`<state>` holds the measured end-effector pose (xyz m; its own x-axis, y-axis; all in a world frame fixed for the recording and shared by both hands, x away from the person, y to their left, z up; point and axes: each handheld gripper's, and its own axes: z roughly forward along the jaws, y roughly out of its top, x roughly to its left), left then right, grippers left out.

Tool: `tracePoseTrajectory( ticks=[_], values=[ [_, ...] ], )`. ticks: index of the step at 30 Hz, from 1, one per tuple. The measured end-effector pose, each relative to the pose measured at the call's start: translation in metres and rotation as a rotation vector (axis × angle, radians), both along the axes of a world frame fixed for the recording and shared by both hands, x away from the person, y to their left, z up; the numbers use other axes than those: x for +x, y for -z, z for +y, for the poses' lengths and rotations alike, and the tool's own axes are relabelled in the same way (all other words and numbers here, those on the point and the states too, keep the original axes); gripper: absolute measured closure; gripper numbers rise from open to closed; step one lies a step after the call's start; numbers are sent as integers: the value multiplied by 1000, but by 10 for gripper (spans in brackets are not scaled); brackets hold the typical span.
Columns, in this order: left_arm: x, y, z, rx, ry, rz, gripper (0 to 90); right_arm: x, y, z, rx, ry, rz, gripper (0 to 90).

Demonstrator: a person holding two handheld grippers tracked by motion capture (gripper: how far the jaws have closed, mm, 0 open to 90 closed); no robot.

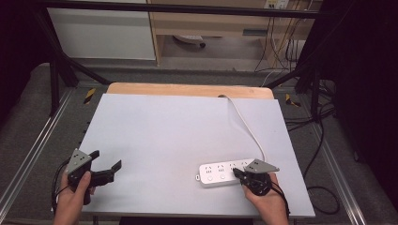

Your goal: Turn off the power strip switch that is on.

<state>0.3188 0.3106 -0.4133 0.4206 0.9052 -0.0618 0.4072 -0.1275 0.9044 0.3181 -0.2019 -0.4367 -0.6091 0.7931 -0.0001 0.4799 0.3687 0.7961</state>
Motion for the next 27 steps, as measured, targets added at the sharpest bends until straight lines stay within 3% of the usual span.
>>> tracePoseTrajectory(
  ticks=[27],
  values=[
    [0, 0, 0, 4, -1, 1, 58, 0, 1, 0, -8, -2, -2, 900]
  ],
)
